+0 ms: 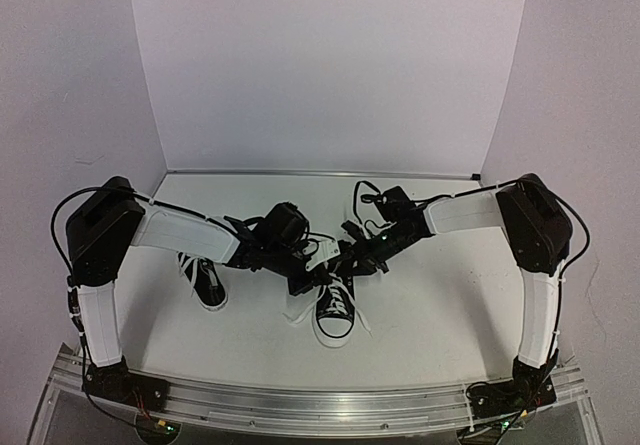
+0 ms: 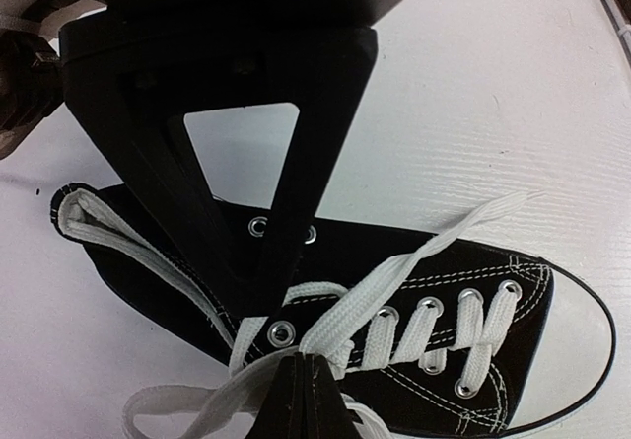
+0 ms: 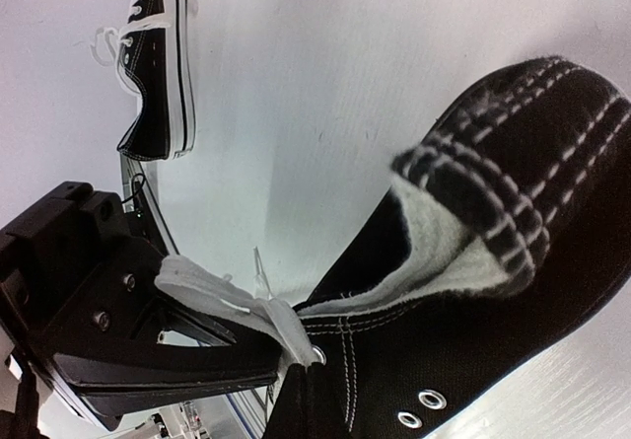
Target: Tie the shoes
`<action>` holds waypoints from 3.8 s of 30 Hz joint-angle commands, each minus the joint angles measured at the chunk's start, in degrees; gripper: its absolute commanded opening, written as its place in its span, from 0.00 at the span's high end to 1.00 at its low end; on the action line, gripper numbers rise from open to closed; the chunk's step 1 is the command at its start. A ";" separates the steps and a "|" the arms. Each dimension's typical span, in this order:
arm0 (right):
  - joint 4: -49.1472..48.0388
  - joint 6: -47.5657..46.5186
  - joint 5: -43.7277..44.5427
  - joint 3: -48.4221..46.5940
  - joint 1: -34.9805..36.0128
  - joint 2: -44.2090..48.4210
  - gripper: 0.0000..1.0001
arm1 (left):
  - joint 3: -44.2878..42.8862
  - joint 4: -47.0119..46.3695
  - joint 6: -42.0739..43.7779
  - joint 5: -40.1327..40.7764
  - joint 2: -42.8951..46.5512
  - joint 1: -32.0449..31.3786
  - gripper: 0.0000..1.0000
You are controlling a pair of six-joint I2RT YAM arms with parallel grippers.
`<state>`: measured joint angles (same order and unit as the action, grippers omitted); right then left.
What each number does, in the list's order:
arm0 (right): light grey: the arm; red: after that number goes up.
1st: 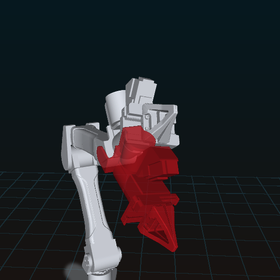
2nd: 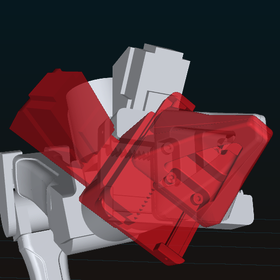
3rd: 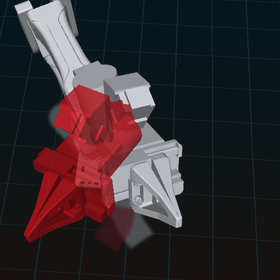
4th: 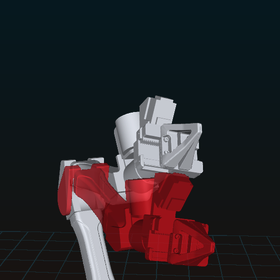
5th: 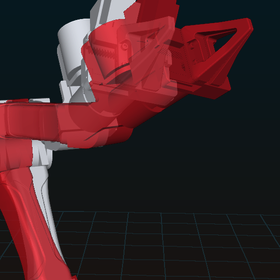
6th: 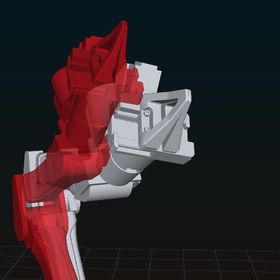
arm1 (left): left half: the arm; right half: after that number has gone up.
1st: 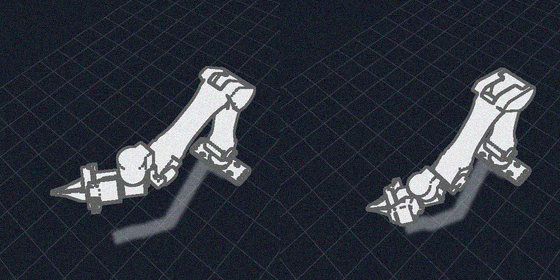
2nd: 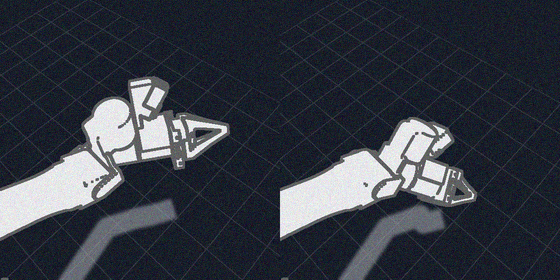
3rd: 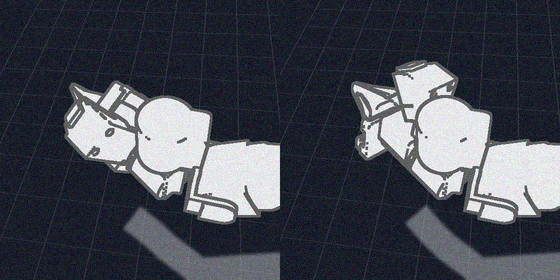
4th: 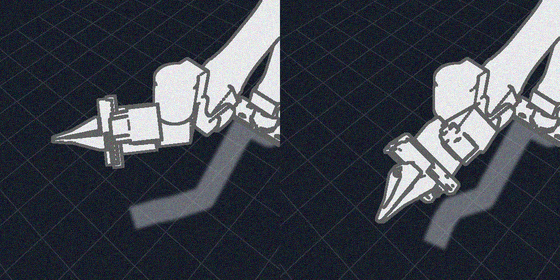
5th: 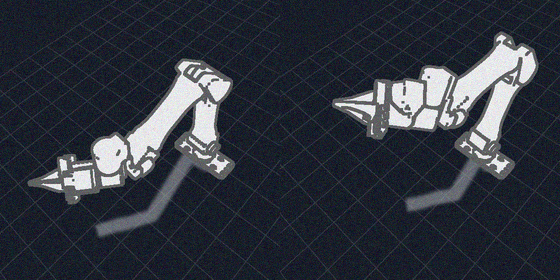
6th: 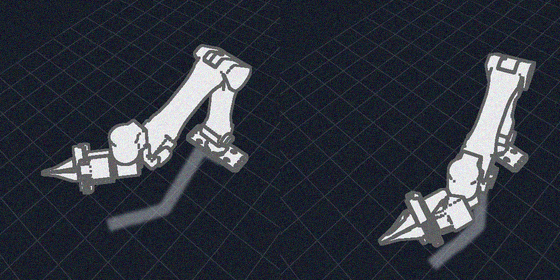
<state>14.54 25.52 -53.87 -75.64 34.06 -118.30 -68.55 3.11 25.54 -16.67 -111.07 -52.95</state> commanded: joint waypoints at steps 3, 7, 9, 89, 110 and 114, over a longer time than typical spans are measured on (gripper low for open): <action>0.14 -1.11 0.08 -1.56 -0.13 3.73 1.00 | -1.50 -0.29 -0.77 1.02 0.65 -0.05 1.00; 0.14 -1.10 -0.20 -1.96 -0.13 4.48 1.00 | -1.52 -1.82 -3.22 1.69 0.87 -0.05 1.00; 0.14 -1.17 -0.34 -1.96 -0.11 4.71 1.00 | -1.56 -2.71 -4.82 1.91 0.63 -0.05 1.00; -5.70 3.52 -1.55 6.77 -2.23 2.65 0.79 | 12.58 -37.38 -41.27 -1.82 -3.81 0.04 1.00; -19.72 11.71 -7.22 12.71 -2.23 2.20 0.77 | 12.32 -38.50 -41.90 -2.23 -4.67 0.02 1.00; -19.81 11.74 -7.50 12.50 -2.18 2.25 0.77 | 12.30 -38.76 -42.04 -2.34 -4.75 0.02 1.00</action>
<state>-2.80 36.48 -59.88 -63.46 31.55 -115.37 -56.47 -33.55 -16.48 -17.99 -116.32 -53.08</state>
